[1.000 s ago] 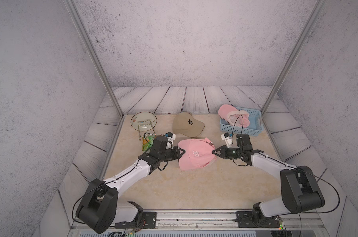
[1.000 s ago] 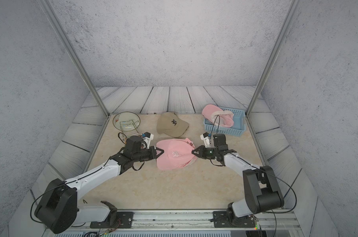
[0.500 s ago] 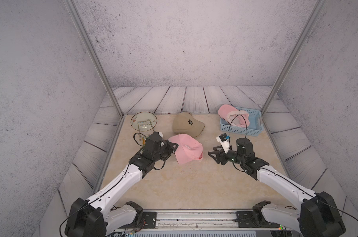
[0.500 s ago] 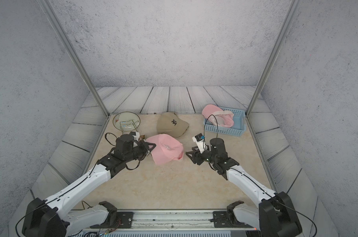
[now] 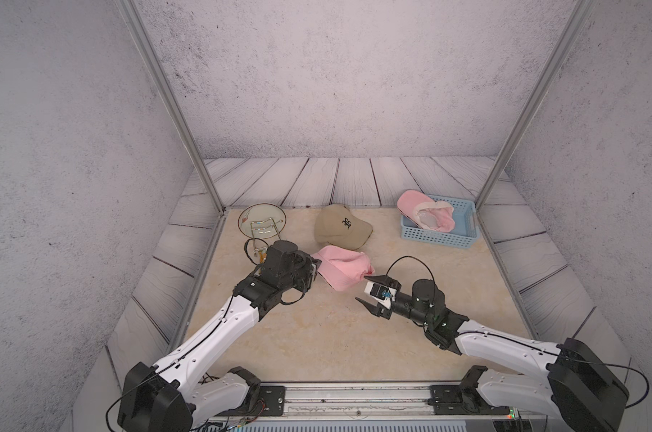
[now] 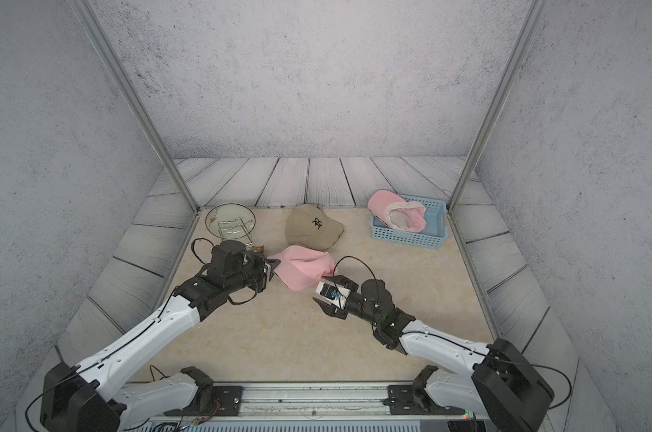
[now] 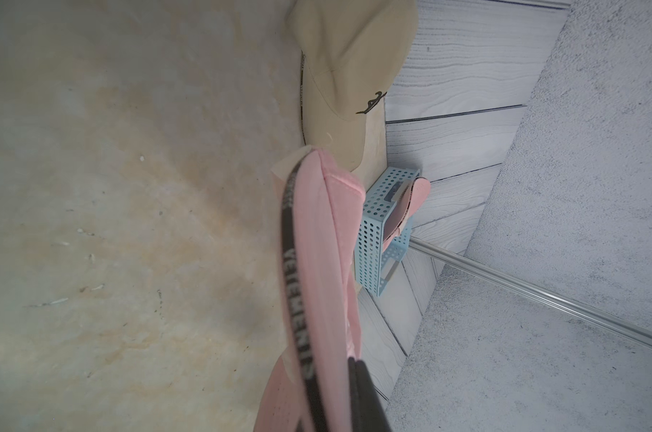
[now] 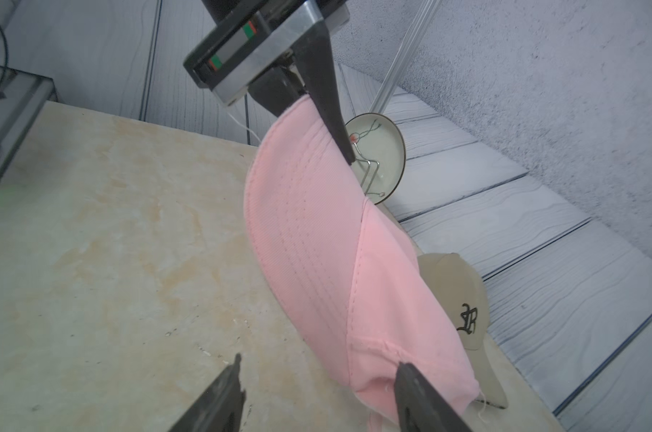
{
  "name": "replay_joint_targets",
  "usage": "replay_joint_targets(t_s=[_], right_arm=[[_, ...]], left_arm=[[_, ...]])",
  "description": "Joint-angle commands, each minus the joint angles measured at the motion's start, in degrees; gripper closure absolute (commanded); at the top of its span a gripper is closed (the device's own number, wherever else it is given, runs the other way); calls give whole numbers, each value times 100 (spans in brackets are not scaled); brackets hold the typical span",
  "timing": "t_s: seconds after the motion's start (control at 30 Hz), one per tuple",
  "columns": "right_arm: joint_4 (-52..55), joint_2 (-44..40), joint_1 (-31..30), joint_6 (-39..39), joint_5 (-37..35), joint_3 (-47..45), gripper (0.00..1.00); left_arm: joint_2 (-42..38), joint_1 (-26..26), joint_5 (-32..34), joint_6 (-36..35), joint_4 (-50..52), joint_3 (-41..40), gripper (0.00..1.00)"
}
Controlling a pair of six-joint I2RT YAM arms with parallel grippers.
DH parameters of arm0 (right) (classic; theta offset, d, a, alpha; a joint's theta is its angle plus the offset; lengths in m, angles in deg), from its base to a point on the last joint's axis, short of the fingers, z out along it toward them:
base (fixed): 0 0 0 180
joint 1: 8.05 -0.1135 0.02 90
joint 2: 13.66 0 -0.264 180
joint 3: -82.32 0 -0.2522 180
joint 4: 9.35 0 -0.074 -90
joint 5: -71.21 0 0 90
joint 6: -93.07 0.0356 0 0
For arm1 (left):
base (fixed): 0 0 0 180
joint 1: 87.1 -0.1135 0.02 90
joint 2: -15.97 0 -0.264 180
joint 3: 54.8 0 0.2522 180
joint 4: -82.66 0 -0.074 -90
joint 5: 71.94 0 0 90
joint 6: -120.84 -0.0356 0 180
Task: Turn the baseball cap inside out
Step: Turn over the baseball cap.
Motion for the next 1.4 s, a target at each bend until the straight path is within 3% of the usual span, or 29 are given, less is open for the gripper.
replay_joint_targets(t_s=[0.0, 0.27, 0.4, 0.5, 0.53, 0.6, 0.67, 0.73, 0.87, 0.97, 1.03, 1.13, 1.27, 1.37], right_arm=[[-576, 316, -150, -613, -603, 178, 32], [-470, 763, -394, -1012, -904, 500, 31], [-909, 1124, -534, -1100, -1749, 638, 35], [-1173, 1358, -559, -859, -2333, 800, 60], [-1027, 1367, -556, -794, -2390, 878, 71], [-748, 1310, -562, -635, -2402, 969, 85], [-579, 1242, -553, -332, -2610, 1034, 97], [-250, 1144, -552, -254, -2755, 1106, 100], [1059, 957, -539, 96, -3125, 1540, 100], [1906, 843, -471, 366, -3072, 1904, 100], [2445, 755, -414, 541, -2940, 2107, 100], [3313, 649, -201, 919, -2393, 2406, 100], [3973, 516, 128, 1287, -1416, 2626, 100], [4314, 442, 246, 1333, -938, 2777, 100]], left_arm=[[-34, 144, 60, 330, -132, 245, 100], [-17, 280, 121, 497, -228, 256, 100], [31, 392, 44, 597, -297, 267, 100], [68, 434, 33, 527, -307, 262, 100], [72, 435, 101, 379, -322, 250, 91], [41, 430, 287, 21, -239, 270, 75], [-49, 428, 633, -623, -166, 309, 56], [-170, 436, 1019, -1236, 142, 423, 41], [-379, 433, 1648, -2442, 190, 367, 36], [-592, 433, 1956, -4062, -314, 176, 28], [-779, 431, 1751, -5652, -819, 66, 25], [-988, 428, 901, -7771, -789, 182, 20], [-797, 428, -16, -9640, -5, 563, 13], [-475, 416, -114, -10532, 501, 736, 10]])
